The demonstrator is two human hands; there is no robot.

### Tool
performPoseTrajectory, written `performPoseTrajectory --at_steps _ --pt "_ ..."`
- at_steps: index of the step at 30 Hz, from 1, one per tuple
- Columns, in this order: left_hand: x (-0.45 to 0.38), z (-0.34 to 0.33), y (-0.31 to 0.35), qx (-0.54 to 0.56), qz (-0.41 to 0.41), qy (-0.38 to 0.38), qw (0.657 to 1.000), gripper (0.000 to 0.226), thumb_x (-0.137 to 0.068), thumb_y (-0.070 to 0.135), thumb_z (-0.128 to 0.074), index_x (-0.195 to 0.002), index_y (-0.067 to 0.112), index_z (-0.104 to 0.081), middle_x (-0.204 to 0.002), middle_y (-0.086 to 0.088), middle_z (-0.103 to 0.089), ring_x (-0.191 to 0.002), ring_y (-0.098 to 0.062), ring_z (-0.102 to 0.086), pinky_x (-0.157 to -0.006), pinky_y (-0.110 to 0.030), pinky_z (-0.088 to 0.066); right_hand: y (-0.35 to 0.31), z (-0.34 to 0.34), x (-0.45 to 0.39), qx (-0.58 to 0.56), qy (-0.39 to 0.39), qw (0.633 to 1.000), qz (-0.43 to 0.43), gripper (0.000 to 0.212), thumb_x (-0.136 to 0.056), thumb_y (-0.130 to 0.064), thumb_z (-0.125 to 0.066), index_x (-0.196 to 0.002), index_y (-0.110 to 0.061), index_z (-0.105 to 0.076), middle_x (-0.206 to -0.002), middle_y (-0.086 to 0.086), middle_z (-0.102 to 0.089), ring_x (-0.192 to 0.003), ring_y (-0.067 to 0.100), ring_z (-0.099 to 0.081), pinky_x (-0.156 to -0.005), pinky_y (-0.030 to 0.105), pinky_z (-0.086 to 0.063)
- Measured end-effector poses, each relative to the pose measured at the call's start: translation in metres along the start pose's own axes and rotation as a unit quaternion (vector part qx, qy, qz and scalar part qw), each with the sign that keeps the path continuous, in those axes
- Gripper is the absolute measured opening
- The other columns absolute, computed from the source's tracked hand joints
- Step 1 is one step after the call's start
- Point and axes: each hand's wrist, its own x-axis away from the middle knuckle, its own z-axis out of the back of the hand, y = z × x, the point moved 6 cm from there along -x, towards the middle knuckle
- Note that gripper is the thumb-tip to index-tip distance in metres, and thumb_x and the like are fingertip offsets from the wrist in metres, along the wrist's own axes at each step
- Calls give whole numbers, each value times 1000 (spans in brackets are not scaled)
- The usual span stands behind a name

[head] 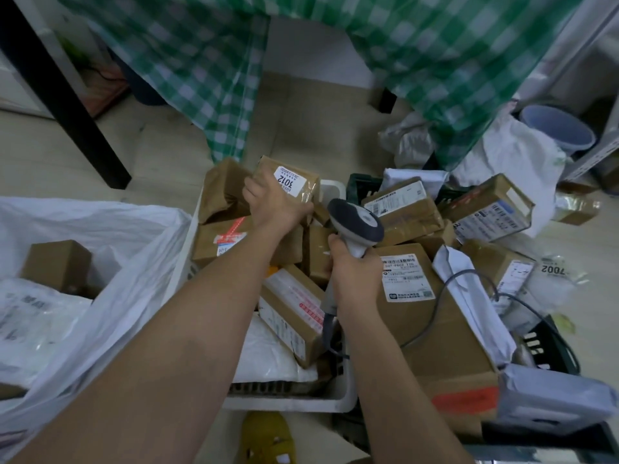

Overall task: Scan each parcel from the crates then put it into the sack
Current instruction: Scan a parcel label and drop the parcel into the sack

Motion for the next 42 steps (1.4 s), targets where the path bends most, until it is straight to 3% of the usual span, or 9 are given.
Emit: performPoseTrajectory --at_steps 7,11,18,23,27,31,35,39,42 --pt "25 64 -5 130 32 64 989 116 -67 50 -79 -151 28 -2 -154 -13 -15 -142 -33 -16 -112 -47 -24 -14 -17 19 -39 25 998 36 7 -87 -20 -68 -91 -17 -64 -94 11 -70 -88 26 -65 -79 36 -53" --pt "58 109 -24 170 39 65 982 108 -68 51 -77 -149 30 -10 -149 -11 -23 -138 -32 -24 -112 -49 -29 -17 -33 44 -63 2 997 38 20 -84 -22 -71 -103 -21 -65 -106 10 -70 -102 30 -65 -93 45 -52" --pt "140 169 -88 144 93 20 985 103 -63 65 -71 -147 35 -19 -143 -10 -35 -132 -32 -35 -110 -48 -32 -22 -53 93 -3 -98 993 60 31 -85 -23 -71 -114 -17 -62 -104 6 -70 -94 21 -65 -85 37 -53" --pt "180 188 -138 153 142 -36 977 111 -43 82 -66 -139 39 -31 -136 -1 -48 -124 -25 -47 -106 -45 -40 0 -57 121 92 -185 978 39 32 -85 -22 -71 -114 -15 -60 -96 3 -69 -79 16 -65 -59 19 -49" --pt "198 183 -175 170 232 -95 953 119 -40 91 -63 -138 32 -34 -137 0 -50 -123 -24 -49 -103 -47 -42 25 -64 133 204 -216 954 34 39 -80 -27 -75 -114 -11 -63 -94 7 -70 -83 21 -65 -75 35 -51" --pt "213 179 -188 205 274 -124 931 95 -80 69 -54 -150 16 -17 -149 -6 -36 -131 -29 -41 -99 -39 -40 49 -80 139 272 -258 927 29 44 -76 -27 -78 -114 -15 -60 -104 4 -68 -100 25 -63 -92 45 -51" --pt "207 181 -202 161 287 -124 936 116 -70 85 -47 -154 18 -3 -158 -6 -20 -142 -31 -26 -111 -46 -32 64 -96 136 311 -283 906 39 39 -75 -26 -79 -105 -22 -54 -103 3 -66 -99 25 -62 -93 49 -50" --pt "196 188 -212 77 232 -154 957 123 -55 96 -44 -150 22 -18 -155 -7 -25 -141 -32 -27 -111 -50 -32 65 -102 126 299 -275 913 41 33 -80 -22 -76 -102 -20 -53 -95 1 -62 -99 25 -60 -93 45 -50" --pt "185 193 -217 38 190 -137 971 110 -57 82 -66 -137 12 -35 -133 -3 -46 -126 -27 -45 -98 -36 -42 65 -104 118 283 -276 918 34 35 -81 -22 -76 -106 -17 -53 -94 0 -62 -100 25 -60 -91 41 -49"
